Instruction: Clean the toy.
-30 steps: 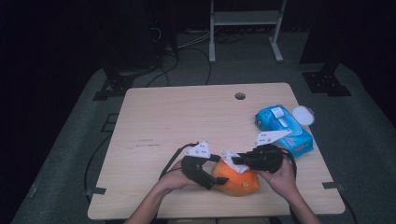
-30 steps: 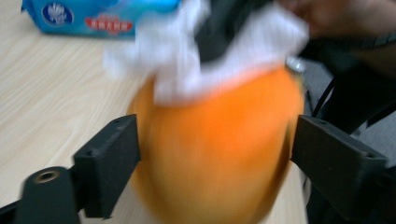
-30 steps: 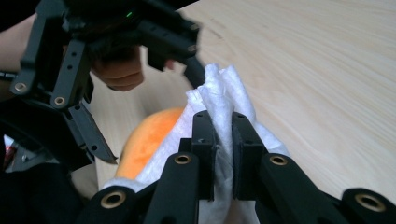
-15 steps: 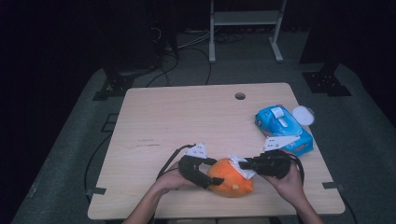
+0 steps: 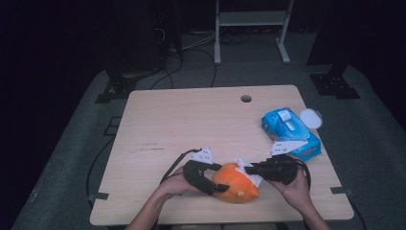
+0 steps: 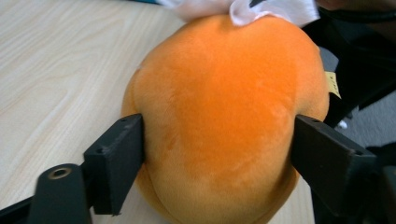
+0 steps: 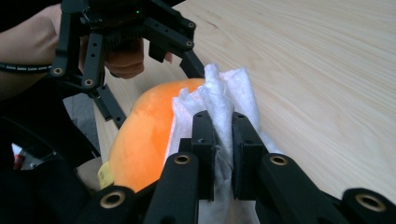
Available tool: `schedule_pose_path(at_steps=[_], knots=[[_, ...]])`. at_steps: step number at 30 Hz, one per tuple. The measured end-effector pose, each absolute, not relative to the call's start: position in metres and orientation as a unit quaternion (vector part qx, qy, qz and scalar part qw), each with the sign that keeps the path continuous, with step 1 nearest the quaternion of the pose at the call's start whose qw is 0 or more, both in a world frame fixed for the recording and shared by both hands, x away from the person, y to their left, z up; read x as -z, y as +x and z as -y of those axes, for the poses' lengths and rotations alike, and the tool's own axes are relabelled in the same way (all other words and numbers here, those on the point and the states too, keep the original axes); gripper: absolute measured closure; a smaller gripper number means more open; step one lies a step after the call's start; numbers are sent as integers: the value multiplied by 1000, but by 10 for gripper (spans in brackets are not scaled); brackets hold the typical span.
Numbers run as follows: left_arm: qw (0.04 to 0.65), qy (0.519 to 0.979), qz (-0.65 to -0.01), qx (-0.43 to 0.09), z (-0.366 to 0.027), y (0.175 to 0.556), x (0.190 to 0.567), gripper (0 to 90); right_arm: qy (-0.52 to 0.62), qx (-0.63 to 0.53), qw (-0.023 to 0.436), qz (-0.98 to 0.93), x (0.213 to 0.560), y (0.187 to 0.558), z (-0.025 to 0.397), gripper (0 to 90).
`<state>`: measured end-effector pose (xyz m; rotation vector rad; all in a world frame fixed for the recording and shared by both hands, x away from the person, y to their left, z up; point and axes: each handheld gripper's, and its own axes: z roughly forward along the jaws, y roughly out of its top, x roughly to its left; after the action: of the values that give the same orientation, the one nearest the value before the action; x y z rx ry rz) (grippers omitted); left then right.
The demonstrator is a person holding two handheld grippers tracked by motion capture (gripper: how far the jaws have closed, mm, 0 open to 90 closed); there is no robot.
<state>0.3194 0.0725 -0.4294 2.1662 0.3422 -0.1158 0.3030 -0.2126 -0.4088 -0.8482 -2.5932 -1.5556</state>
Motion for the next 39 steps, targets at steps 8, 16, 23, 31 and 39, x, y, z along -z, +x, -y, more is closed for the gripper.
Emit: schedule_pose_path(at_steps=[8,16,23,31,39], knots=[[479,858,-167,84,-68,329,436,28,-255,497,13,829,412,305,207,809],[480,853,-163,122,-69,330,444,274,-255,494,23,831,414,306,207,809],[533,834,-136,41,-73,335,413,358,-265,523,-2,810,396,312,216,808],[513,848,-95,-96,-71,370,406,348,-284,515,-78,805,385,349,203,808],[534,830,-157,-32,-89,372,432,141,-293,501,-32,814,425,358,197,810]])
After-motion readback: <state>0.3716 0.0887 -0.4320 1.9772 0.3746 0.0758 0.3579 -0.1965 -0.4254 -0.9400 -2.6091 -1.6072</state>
